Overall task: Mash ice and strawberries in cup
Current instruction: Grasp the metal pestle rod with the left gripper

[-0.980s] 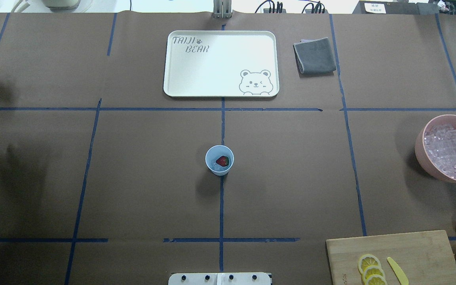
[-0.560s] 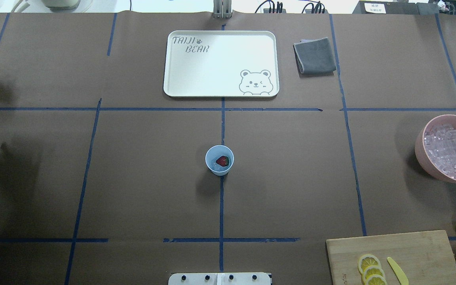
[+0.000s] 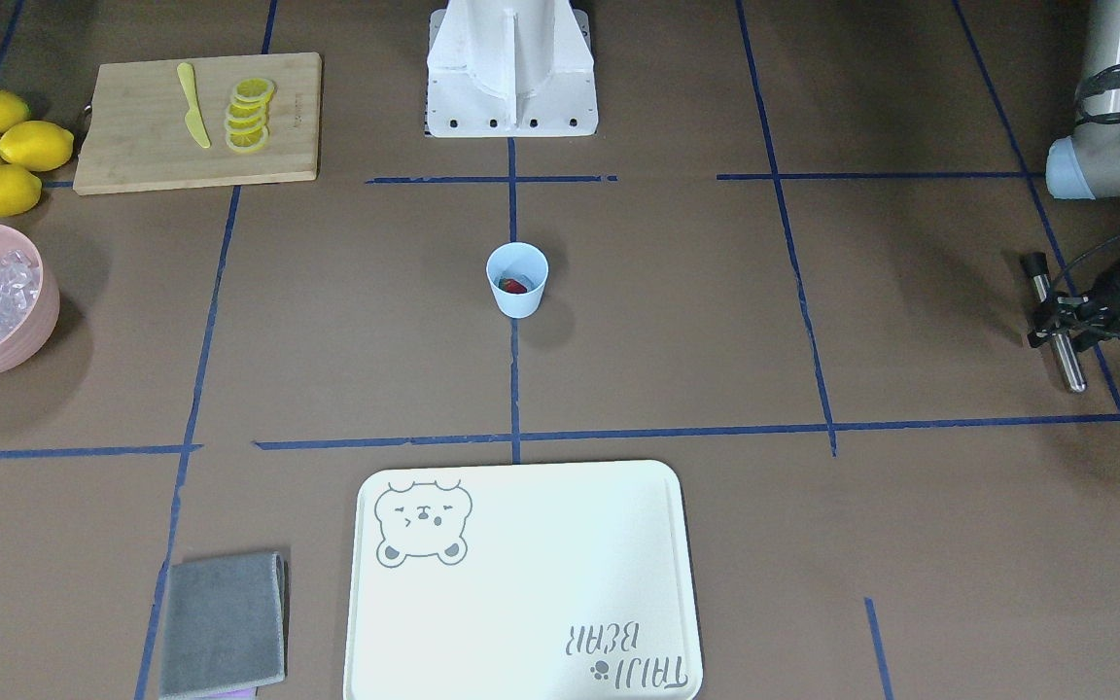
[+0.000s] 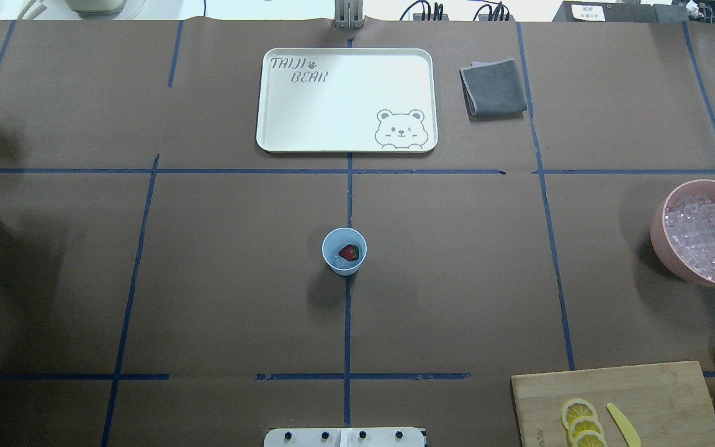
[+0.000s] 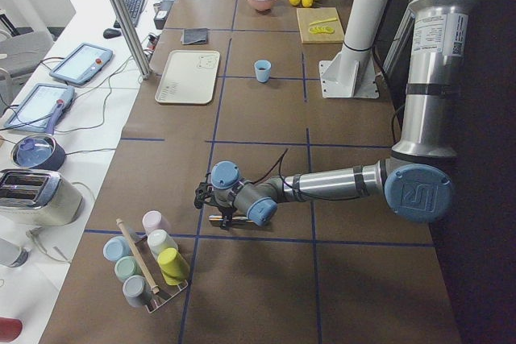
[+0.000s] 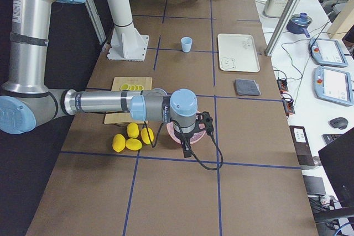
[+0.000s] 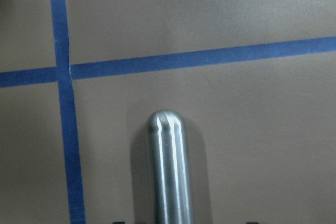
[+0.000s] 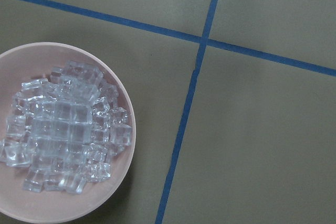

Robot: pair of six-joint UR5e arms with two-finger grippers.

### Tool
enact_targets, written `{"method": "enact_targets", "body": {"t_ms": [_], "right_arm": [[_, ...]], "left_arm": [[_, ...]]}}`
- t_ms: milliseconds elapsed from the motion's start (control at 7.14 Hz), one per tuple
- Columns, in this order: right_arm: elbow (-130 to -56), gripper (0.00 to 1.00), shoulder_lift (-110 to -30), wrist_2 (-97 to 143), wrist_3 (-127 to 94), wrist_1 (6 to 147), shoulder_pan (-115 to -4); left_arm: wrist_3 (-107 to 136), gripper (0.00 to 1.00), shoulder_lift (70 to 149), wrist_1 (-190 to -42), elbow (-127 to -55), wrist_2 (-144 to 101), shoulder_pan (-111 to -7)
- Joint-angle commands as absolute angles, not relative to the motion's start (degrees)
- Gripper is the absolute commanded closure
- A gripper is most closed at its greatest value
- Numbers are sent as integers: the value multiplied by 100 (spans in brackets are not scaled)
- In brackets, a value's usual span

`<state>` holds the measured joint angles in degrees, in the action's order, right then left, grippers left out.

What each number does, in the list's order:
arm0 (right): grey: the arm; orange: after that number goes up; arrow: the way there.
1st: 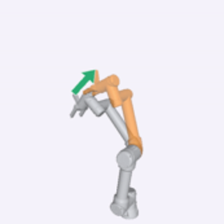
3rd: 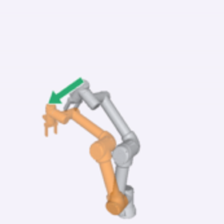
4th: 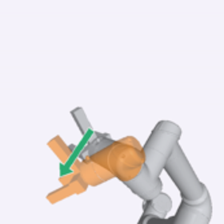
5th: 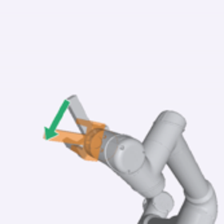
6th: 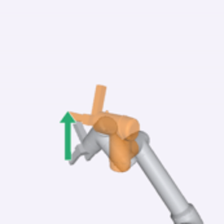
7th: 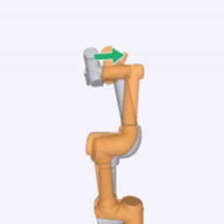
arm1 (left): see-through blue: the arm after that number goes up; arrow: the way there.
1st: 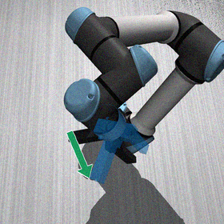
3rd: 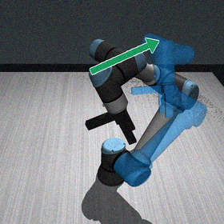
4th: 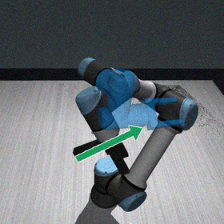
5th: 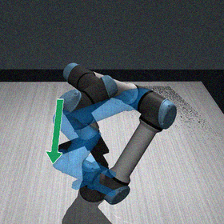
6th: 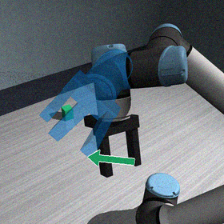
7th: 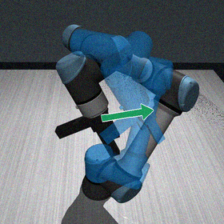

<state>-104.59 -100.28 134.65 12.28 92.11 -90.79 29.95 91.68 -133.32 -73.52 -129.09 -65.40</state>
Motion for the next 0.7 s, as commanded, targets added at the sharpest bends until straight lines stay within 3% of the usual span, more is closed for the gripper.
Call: {"method": "enact_targets", "body": {"t_ms": [0,560], "right_arm": [[-10459,1,-10028,13456,1213,9211,-9079],[-10546,1,-10028,13465,1187,9211,-9079]], "left_arm": [[2997,100,9211,-13315,-7356,-12902,-6539],[2997,100,9263,-13271,-7881,-12920,-6565]]}}
